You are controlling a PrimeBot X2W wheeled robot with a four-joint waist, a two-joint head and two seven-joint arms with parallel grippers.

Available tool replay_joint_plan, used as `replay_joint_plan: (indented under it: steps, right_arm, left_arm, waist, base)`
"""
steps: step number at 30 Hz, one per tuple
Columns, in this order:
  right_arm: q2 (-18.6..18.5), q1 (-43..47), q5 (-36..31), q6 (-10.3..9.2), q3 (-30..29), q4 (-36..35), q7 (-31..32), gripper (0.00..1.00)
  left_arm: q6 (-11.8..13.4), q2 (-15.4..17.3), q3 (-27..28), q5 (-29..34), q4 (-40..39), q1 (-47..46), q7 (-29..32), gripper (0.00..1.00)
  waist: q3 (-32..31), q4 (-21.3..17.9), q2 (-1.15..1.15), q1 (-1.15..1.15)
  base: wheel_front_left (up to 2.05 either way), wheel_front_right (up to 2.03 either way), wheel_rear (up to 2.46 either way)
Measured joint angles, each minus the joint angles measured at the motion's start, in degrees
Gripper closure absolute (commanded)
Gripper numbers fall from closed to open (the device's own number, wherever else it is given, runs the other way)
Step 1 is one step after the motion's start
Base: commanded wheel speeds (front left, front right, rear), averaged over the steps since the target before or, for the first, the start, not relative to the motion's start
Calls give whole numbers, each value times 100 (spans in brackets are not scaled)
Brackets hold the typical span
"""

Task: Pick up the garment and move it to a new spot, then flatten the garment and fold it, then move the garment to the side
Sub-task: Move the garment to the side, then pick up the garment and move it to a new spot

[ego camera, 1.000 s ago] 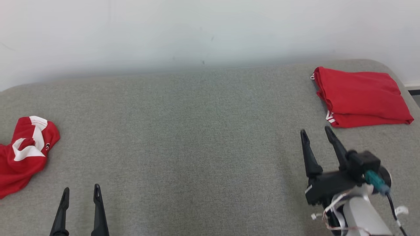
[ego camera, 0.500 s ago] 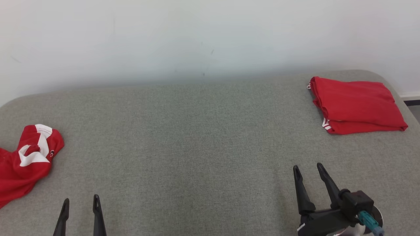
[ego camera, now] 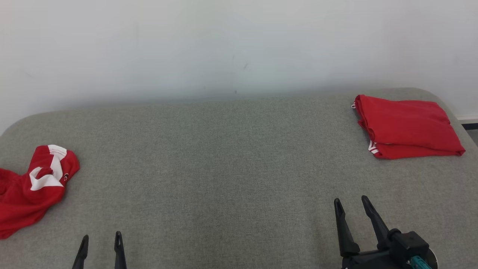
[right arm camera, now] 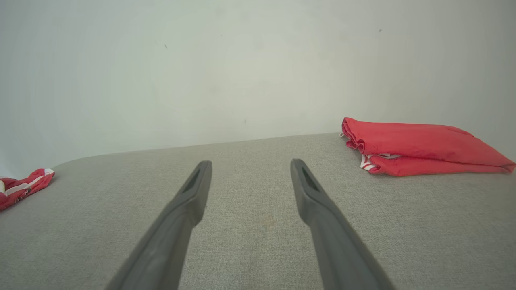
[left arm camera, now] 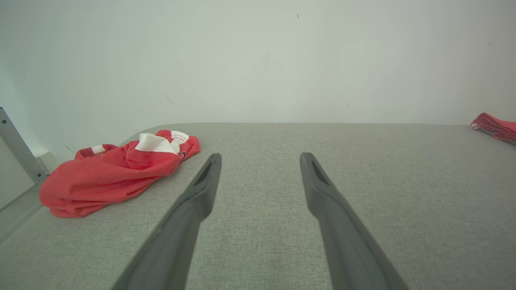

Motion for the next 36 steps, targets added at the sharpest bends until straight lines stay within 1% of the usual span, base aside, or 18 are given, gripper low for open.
replay_joint_plan:
  steps: [14,20,26,28,29,31,32,36]
  right_arm:
    - [59,123,-59,0,-151,27,0,0]
    - [78,193,-56,0,-140,63,0,0]
    - [92,280,-34,0,-164,89,0,0]
    - [94,297,-11,0,-163,102,0,0]
    - [96,304,-7,0,-153,115,0,0]
    - [97,304,-4,0,-156,133,1,0]
    - [97,304,-4,0,-156,133,1,0]
    - [100,293,37,0,-141,153,-1,0]
  left_arm:
    - [-22,5,-11,99,181,-20,0,0]
    - [10,7,10,114,208,-26,0,0]
    - [24,23,16,115,260,-36,1,0]
    - [25,37,35,114,279,-32,0,0]
    - [27,62,64,108,313,-31,0,0]
    - [30,88,81,104,347,-33,0,0]
    - [30,88,81,104,347,-33,0,0]
    - [45,110,107,94,400,-55,0,0]
  waist:
    - [-39,46,0,0]
    - [-44,212,0,0]
    - [-47,571,0,0]
    - [-47,728,0,0]
    - [-46,896,0,0]
    - [-44,1072,0,0]
    - [-44,1072,0,0]
    - [-36,1447,0,0]
  base:
    - [0,0,0]
    - [0,0,0]
    - [0,0,0]
    - [0,0,0]
    - [0,0,0]
    - [0,0,0]
    - [0,0,0]
    - [0,0,0]
